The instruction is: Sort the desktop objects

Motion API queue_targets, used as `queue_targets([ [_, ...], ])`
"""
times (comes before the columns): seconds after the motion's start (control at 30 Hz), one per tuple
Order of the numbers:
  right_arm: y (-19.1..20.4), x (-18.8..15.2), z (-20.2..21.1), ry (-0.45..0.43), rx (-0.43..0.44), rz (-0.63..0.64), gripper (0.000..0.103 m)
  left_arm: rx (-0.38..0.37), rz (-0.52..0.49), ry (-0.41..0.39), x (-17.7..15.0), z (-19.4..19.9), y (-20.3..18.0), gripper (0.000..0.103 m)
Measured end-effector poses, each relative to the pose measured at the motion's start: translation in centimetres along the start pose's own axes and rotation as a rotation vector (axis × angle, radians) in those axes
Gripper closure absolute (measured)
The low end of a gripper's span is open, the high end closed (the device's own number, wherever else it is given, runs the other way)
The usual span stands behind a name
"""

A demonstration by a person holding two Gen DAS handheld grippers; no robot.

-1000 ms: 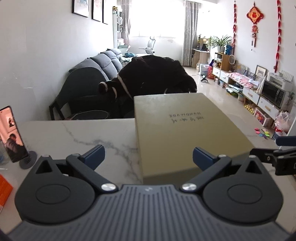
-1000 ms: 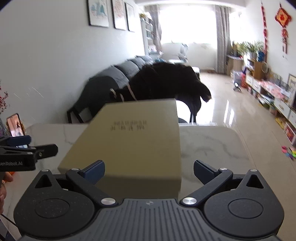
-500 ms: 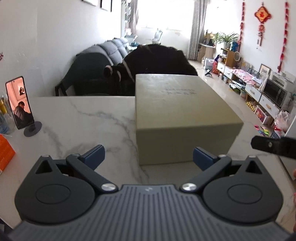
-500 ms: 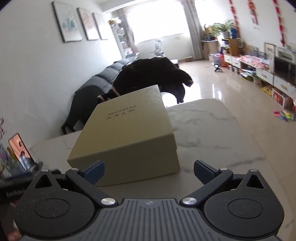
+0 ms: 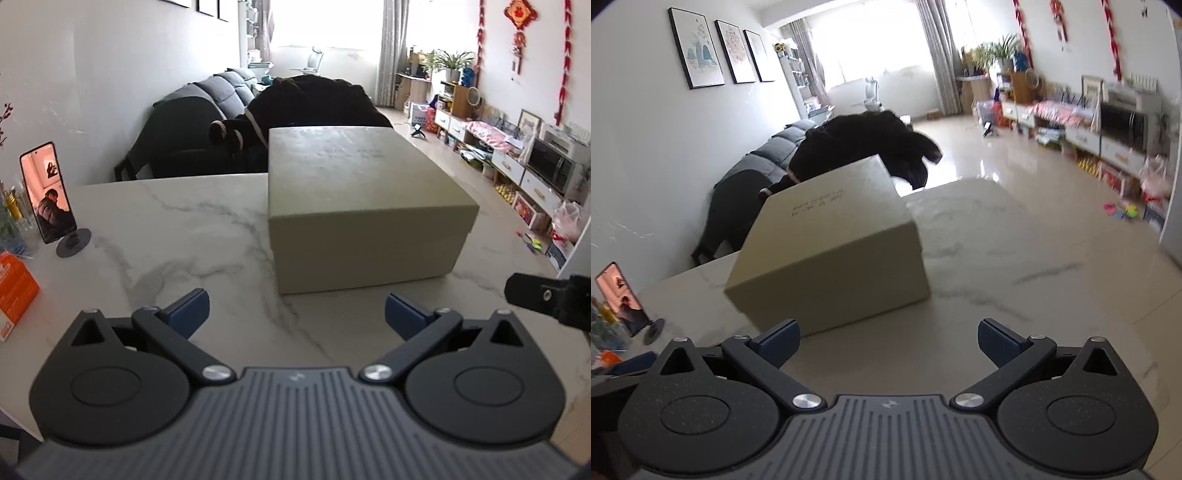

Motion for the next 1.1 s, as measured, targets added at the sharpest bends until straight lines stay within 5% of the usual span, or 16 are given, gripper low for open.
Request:
queue_targets([
  [0.4, -0.3, -0.9, 0.2, 0.015, -0.064, 0.008, 0.0, 0.004, -0.003, 0.035, -0.9, -0.1, -0.8, 0.0],
  [1.1, 0.2, -1.2, -0.6, 0.041, -0.04, 0.021, 0.0, 0.014, -0.01, 0.03, -0.1, 0.3, -0.4, 0.0],
])
Point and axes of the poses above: each gripper's, at about its wrist camera, not at the fingertips, and z roughly against the way its jaws point, y to its left, x to its top, the point moved 5 cm from there along -z, roughly the way its jaws point, and after that the axes turned 5 degrees about z, right-handed, at the moved point
